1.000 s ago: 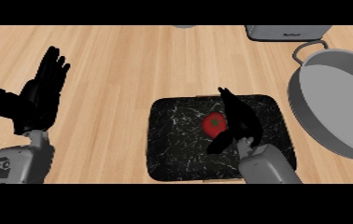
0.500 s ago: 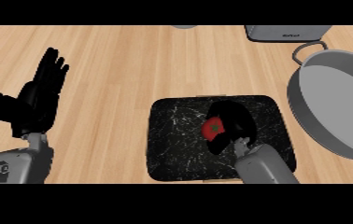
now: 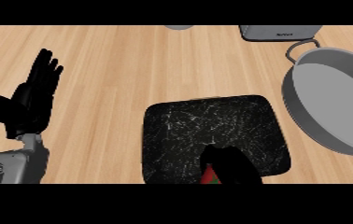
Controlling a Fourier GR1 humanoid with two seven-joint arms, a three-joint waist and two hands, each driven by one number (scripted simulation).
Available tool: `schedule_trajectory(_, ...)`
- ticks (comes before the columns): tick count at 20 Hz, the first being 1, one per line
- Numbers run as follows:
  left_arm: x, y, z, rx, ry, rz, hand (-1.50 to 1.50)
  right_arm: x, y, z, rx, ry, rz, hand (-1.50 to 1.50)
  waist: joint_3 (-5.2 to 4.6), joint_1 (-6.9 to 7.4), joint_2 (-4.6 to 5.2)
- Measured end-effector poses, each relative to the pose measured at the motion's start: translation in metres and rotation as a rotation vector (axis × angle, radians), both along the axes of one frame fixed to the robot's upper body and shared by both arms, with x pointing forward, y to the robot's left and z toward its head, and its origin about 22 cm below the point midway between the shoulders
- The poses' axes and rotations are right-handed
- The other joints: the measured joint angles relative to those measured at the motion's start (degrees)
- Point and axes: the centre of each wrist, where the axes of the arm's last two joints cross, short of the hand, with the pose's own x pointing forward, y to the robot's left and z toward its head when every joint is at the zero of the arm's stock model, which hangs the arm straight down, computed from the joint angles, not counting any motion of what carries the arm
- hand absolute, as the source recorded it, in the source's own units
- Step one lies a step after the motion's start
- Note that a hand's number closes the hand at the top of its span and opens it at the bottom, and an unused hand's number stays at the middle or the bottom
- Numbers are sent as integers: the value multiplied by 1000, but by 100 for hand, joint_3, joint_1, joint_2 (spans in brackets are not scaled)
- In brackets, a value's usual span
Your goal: Pick the tomato from the tray and place it in the pot
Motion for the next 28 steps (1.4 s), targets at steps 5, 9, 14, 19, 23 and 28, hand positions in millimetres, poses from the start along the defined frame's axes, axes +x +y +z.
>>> schedule_trajectory(5,1,0,7,-4,4,-10,0,-59,-28,14,7,-35,80,150,14,20,34)
schedule_trajectory(9,-5,5,7,-3,3,-14,0,-79,-47,47,100,-136,23,150,18,20,38)
schedule_trajectory(14,-11,5,3,-4,5,-4,0,-85,-62,79,250,-336,-140,150,21,-39,27)
schedule_trajectory(19,-10,1,-1,2,-2,-1,0,-71,-84,91,276,-547,-293,150,21,-51,44)
schedule_trajectory(23,-8,0,1,4,-4,-6,0,-60,-105,102,248,-687,-392,150,22,-8,58)
schedule_trajectory(28,-6,-1,4,-6,-4,-9,0,-48,-134,113,222,-760,-483,150,25,20,65)
